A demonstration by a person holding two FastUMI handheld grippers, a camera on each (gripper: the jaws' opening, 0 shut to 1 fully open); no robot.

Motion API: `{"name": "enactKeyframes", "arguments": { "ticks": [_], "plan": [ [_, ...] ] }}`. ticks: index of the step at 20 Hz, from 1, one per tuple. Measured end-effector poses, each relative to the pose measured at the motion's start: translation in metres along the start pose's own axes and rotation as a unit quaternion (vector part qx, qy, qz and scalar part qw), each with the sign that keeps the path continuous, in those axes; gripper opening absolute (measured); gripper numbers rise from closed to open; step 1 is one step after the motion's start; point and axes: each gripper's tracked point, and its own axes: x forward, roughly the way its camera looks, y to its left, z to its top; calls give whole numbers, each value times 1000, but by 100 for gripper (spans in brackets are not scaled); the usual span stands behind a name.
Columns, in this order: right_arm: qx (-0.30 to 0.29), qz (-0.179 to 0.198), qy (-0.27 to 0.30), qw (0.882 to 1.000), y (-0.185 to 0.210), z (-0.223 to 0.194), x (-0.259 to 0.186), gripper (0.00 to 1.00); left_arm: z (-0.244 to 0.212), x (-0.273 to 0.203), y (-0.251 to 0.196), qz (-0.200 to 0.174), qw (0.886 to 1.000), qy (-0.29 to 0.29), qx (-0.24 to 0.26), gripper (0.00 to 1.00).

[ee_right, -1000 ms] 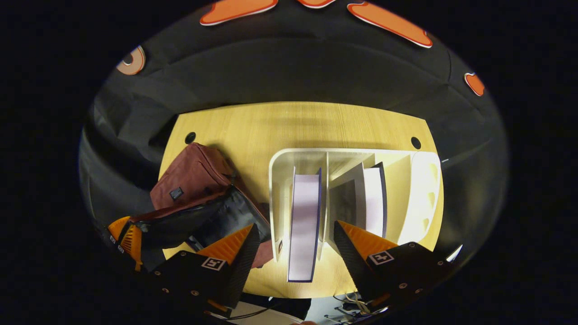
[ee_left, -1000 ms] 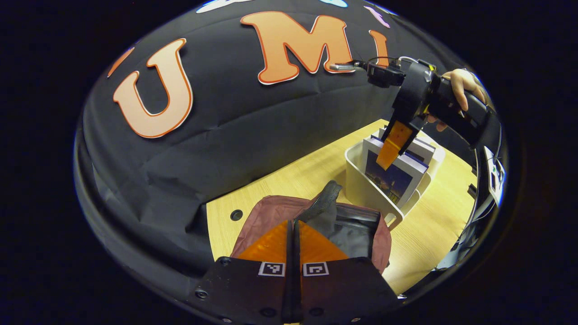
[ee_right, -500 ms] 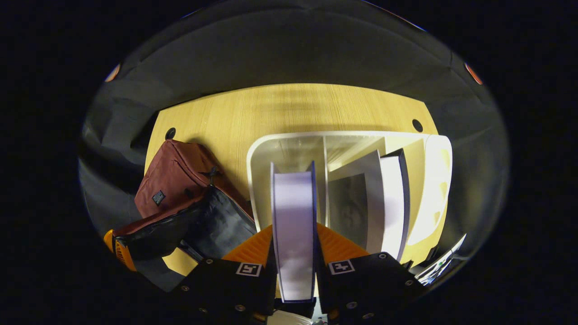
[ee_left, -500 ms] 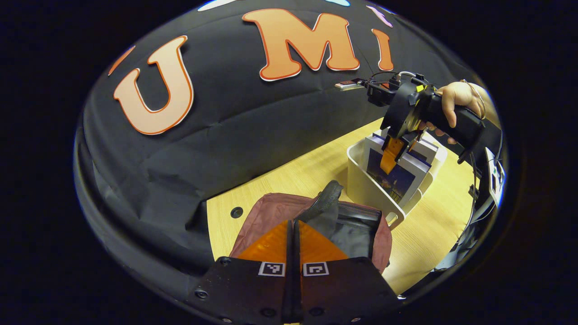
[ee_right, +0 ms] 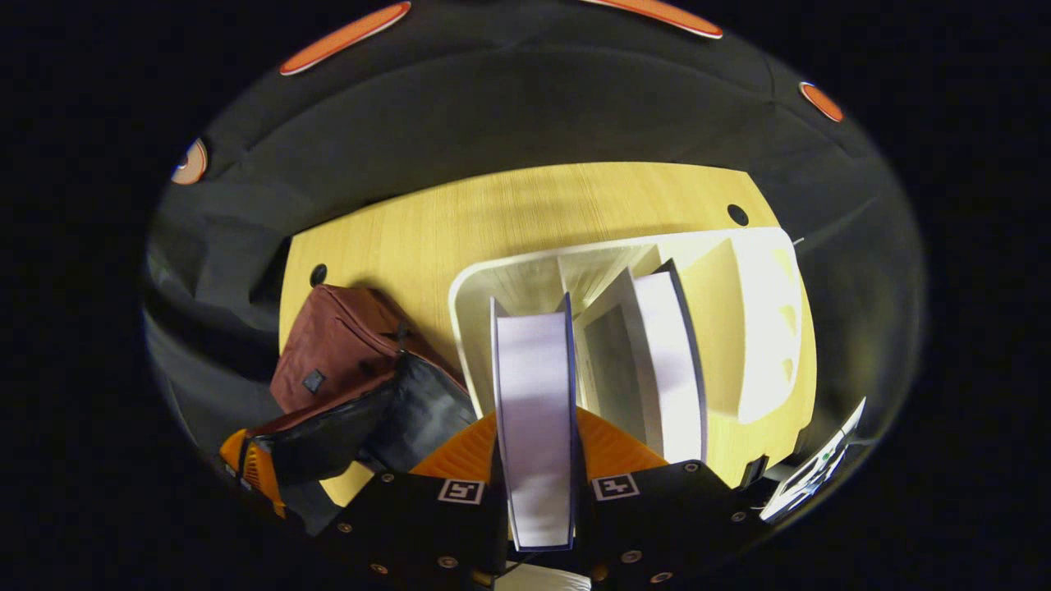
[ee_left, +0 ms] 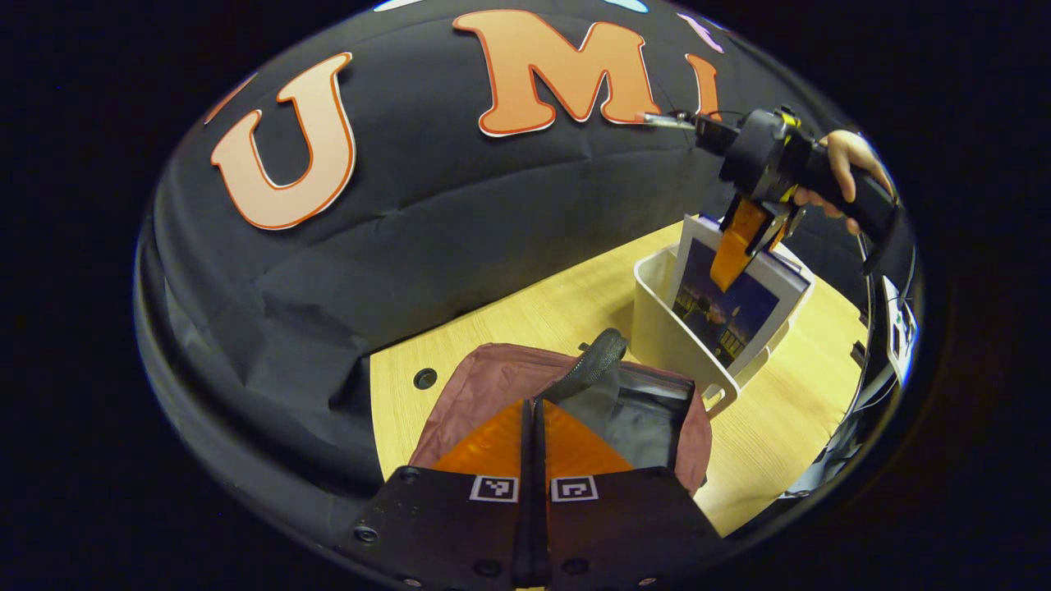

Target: Open the schoolbag, grab two books from the bookshelf and put them into the schoolbag.

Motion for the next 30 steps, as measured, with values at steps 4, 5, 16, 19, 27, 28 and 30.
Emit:
{"name": "enactKeyframes", "arguments": {
  "ticks": [4, 5, 16, 19, 27, 28, 30],
  "plan": [
    [9, -2, -55, 998, -4, 2, -60, 33, 4, -5, 1, -6, 1000, -7, 14, 0],
    [15, 2, -69, 997, -6, 0, -77, 33, 4, -5, 0, -8, 1000, -6, 15, 0],
    [143, 181, -203, 952, 6, -93, -170, 32, 5, -10, -1, -6, 1000, -11, 7, 0],
    [214, 261, -221, 915, 15, -122, -154, 32, 5, -14, -6, -9, 1000, -10, 11, 0],
    [340, 342, -172, 859, 59, -161, -19, 32, 15, -23, -16, 2, 999, -7, 42, 0],
    [349, 351, -185, 849, 67, -159, -11, 32, 16, -24, -19, 2, 999, -6, 44, 0],
    [356, 360, -174, 845, 87, -166, 7, 31, 19, -26, -21, 6, 998, -5, 57, 0]
  ]
}}
